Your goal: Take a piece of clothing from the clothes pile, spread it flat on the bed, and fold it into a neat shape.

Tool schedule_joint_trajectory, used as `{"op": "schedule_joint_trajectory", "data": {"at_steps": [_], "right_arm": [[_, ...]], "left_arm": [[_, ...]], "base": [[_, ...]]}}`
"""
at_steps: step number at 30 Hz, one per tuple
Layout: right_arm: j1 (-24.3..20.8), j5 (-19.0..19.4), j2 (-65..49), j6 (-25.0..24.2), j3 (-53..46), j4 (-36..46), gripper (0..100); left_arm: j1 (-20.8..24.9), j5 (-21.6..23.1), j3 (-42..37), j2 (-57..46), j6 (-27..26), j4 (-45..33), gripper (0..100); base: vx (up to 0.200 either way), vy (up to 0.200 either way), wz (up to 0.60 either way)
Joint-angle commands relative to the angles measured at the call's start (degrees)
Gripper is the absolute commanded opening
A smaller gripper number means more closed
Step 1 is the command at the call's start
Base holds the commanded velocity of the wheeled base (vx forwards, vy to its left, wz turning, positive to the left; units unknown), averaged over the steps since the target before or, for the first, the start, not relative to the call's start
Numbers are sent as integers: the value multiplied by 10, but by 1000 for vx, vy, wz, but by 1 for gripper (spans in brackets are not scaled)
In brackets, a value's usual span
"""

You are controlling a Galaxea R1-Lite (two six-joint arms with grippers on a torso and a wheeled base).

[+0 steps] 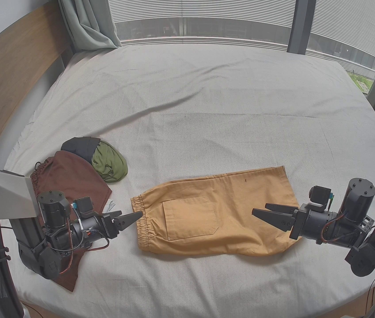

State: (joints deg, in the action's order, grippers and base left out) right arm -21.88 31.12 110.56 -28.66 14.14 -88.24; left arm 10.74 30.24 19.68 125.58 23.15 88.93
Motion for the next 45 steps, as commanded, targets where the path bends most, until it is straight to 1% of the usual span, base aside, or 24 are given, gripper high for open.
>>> {"op": "schedule_joint_trajectory", "data": {"at_steps": [1,7,12,20,25,28,31,34,36,39,45], "right_arm": [[0,0,2,0,-2,0,100],[0,0,3,0,-1,0,100],[0,1,4,0,-2,0,100],[0,1,3,0,-3,0,100],[-1,1,4,0,-2,0,100],[-2,1,4,0,-3,0,100],[-2,1,4,0,-3,0,100],[-2,1,4,0,-3,0,100],[-2,1,4,0,-3,0,100],[-2,1,4,0,-2,0,100],[-3,1,5,0,-3,0,100]], "left_arm": [[5,0,6,46,4,0,100],[10,0,15,84,6,0,100],[38,-1,25,118,26,0,100],[58,-36,65,167,30,0,100],[71,-39,82,188,38,0,100],[79,-40,102,189,81,1,100],[82,-45,126,186,150,0,100],[82,-64,147,187,181,0,100],[82,-74,152,187,193,1,100],[83,-76,153,182,207,0,100],[86,-77,153,180,210,1,100]], "base": [[0,0,0],[0,0,0],[0,0,0],[0,0,0],[0,0,0],[0,0,0],[0,0,0],[0,0,0],[0,0,0],[0,0,0],[0,0,0]]}}
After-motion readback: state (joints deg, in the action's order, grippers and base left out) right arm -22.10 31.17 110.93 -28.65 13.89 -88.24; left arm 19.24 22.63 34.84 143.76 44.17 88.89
